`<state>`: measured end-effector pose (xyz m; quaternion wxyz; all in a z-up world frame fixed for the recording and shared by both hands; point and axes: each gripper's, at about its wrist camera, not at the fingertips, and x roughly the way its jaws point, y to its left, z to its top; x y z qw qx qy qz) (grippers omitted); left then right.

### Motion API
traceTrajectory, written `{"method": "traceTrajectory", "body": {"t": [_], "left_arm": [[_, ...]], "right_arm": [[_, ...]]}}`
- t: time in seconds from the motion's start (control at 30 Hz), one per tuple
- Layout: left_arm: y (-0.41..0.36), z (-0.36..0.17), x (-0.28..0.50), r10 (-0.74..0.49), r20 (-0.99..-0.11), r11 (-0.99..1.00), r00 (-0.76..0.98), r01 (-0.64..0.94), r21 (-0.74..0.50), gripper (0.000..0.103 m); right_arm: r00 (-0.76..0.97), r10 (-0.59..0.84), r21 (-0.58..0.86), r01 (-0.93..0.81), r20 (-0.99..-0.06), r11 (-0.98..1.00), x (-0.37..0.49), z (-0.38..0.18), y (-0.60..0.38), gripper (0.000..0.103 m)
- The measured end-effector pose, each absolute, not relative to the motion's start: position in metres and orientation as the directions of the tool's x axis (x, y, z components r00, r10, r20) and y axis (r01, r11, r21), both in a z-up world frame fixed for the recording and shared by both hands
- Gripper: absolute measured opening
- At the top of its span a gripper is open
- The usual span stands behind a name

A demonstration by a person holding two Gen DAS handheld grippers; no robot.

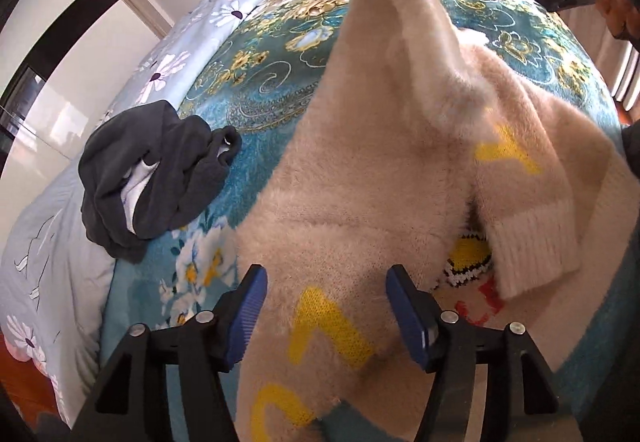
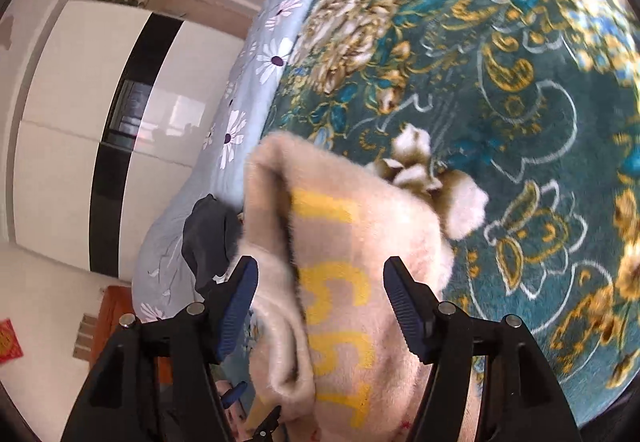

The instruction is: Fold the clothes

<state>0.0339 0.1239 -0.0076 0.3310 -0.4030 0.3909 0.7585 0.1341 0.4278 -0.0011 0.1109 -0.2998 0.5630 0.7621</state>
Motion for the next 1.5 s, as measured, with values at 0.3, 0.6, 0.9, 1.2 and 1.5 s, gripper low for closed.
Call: {"method": "traceTrajectory", "body": {"t": [0.3, 0.6, 0.9, 1.2, 1.5], "left_arm": [[0.13, -0.014, 0.041, 0.18, -0.879, -0.471, -0.441, -0.823, 0.316, 0.066], [0.136, -0.023, 0.064, 0.189, -0.857, -0.384, -0.48, -0.839, 0.385, 0.076], [0.15, -0.005, 0.02, 0.136, -0.694, -0.45, -0.707, -0.668, 0.593, 0.075], [0.155, 0.023, -0.169, -0.084, -0.658, -0.654, -0.748, -0.457, 0.603, 0.075], [0.107, 0.051, -0.182, -0.002, -0.801, -0.904, -0.599, -0.341, 0.257, 0.072]], "right_arm": [[-0.769, -0.201, 0.776, -0.517, -0.606, -0.361, 0.129, -0.016, 0.422, 0.067], [-0.76, -0.215, 0.772, -0.52, -0.613, -0.365, 0.127, -0.022, 0.42, 0.067], [-0.772, -0.215, 0.789, -0.521, -0.598, -0.325, 0.129, -0.027, 0.426, 0.067], [-0.769, -0.223, 0.784, -0.507, -0.599, -0.359, 0.12, -0.025, 0.423, 0.067], [-0.673, -0.223, 0.643, -0.474, -0.705, -0.602, 0.087, -0.015, 0.389, 0.067]]}}
